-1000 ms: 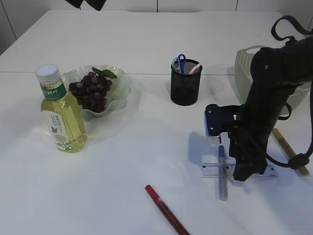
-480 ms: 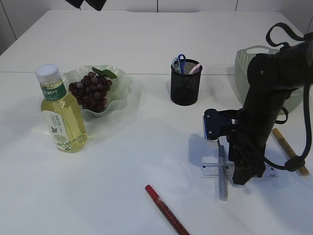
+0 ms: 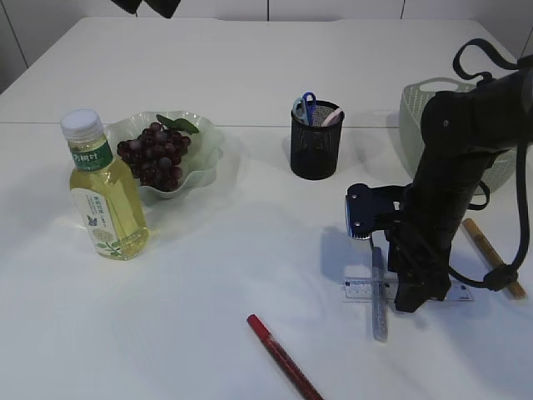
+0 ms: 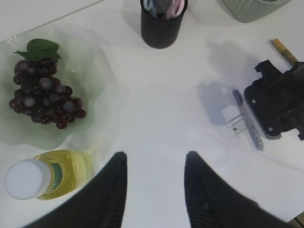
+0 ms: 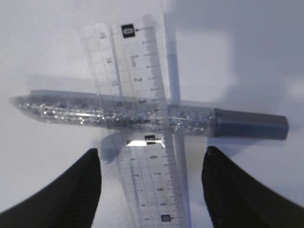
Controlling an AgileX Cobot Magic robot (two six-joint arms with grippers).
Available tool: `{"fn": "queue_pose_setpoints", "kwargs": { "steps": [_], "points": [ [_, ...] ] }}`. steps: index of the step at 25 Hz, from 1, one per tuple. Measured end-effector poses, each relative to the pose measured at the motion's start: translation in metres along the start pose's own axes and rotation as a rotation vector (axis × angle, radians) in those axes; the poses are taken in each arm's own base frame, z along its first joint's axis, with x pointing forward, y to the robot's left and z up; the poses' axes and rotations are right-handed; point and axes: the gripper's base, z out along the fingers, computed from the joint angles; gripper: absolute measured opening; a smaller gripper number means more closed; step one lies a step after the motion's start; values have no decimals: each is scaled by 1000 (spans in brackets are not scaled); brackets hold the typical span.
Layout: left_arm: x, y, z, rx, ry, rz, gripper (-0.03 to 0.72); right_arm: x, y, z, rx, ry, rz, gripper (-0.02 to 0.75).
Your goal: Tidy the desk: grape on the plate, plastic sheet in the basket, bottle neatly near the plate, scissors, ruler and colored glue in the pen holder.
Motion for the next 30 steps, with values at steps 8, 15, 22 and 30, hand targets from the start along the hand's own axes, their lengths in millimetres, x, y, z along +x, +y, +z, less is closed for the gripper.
{"fn": "queue_pose_setpoints", "kwargs": {
  "steps": [8, 15, 22, 30],
  "points": [
    [0, 0, 0, -5, -1, 2, 299, 0, 0, 0, -1, 0, 0, 522],
    [0, 0, 0, -5, -1, 2, 299, -2, 0, 0, -6, -18, 16, 523],
    [0, 0, 0, -5, -1, 2, 299, -2, 0, 0, -1, -21, 17, 523],
    [0, 0, 0, -5, -1, 2, 299, -2, 0, 0, -1, -21, 17, 478]
  ]
}}
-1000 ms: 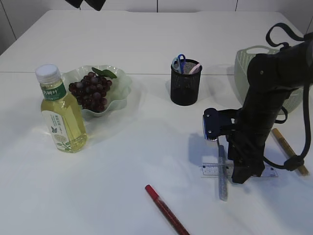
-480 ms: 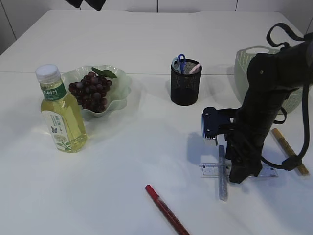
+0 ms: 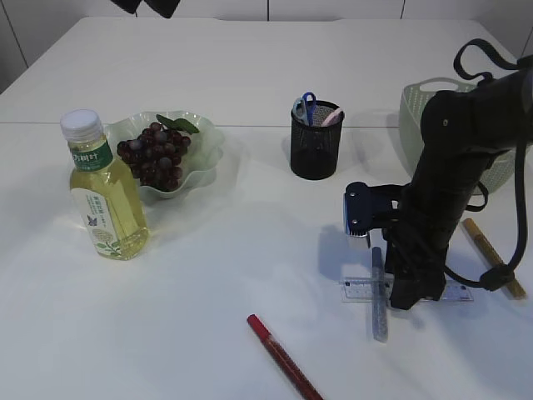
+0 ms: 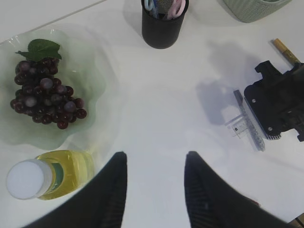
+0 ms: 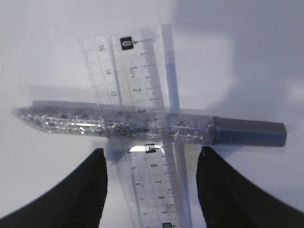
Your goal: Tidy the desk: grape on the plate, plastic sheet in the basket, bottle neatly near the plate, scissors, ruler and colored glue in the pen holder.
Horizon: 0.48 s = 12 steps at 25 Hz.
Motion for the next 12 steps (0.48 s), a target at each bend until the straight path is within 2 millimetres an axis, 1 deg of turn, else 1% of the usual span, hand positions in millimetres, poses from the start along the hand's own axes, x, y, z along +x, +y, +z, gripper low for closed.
{"fn": "queue_pose_setpoints", "kwargs": {
  "steps": [3, 6, 12],
  "points": [
    [0, 0, 0, 0, 0, 0, 299, 0, 0, 0, 0, 0, 0, 430],
    [0, 0, 0, 0, 0, 0, 299, 0, 0, 0, 0, 0, 0, 400],
    [0, 0, 0, 0, 0, 0, 299, 0, 0, 0, 0, 0, 0, 389]
  ]
}}
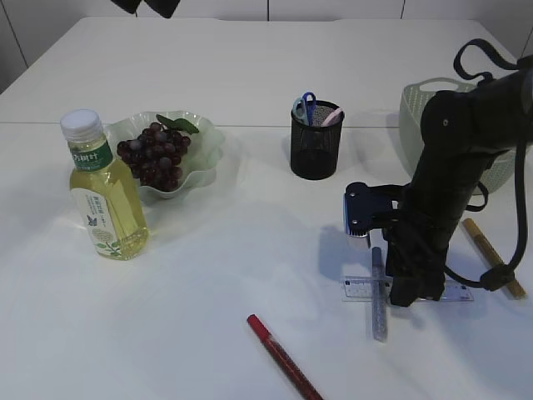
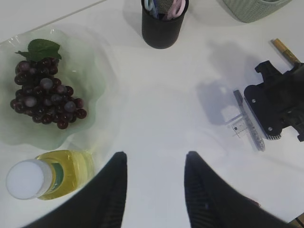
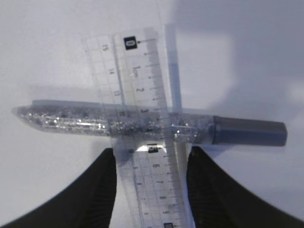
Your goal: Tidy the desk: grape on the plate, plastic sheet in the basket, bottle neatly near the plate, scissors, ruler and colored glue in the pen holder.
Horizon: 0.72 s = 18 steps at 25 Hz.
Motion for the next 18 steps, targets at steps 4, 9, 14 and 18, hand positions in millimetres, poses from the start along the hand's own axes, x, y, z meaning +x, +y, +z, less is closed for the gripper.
{"fn": "queue_pose_setpoints", "kwargs": {
  "steps": [4, 9, 14, 18],
  "points": [
    [0, 0, 0, 0, 0, 0, 299, 0, 0, 0, 0, 0, 0, 386],
    [0, 0, 0, 0, 0, 0, 299, -1, 0, 0, -5, -12, 11, 386],
    [0, 0, 0, 0, 0, 0, 299, -2, 1, 0, -8, -22, 19, 386],
    [0, 0, 0, 0, 0, 2, 299, -2, 1, 0, -9, -25, 22, 386]
  ]
}}
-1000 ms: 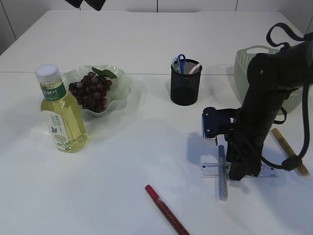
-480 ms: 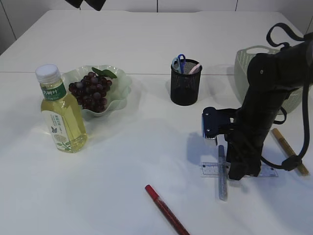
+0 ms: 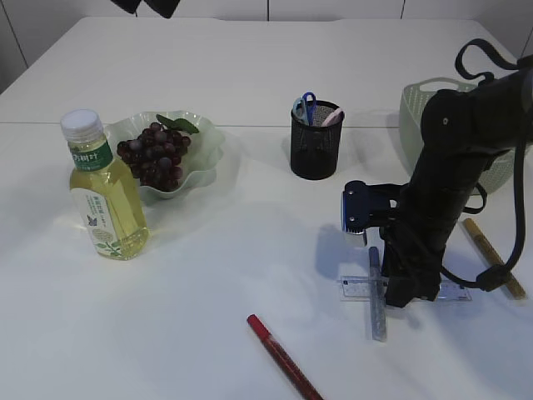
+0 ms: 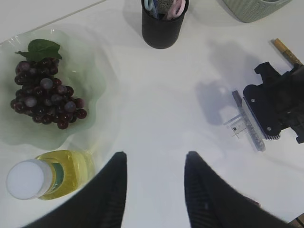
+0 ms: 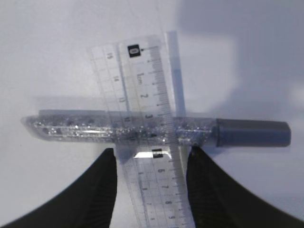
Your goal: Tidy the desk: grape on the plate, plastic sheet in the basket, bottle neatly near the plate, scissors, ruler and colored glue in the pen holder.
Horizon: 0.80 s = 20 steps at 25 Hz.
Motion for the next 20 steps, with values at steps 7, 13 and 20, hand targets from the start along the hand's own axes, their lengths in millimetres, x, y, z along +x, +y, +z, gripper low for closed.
{"fn": "queue_pose_setpoints", "kwargs": {
  "steps": [7, 13, 20],
  "points": [
    [0, 0, 0, 0, 0, 0, 299, 1, 0, 0, 0, 7, -5, 386],
    [0, 0, 0, 0, 0, 0, 299, 1, 0, 0, -1, 9, -7, 384],
    [0, 0, 0, 0, 0, 0, 299, 1, 0, 0, 0, 10, -8, 343]
  ]
}}
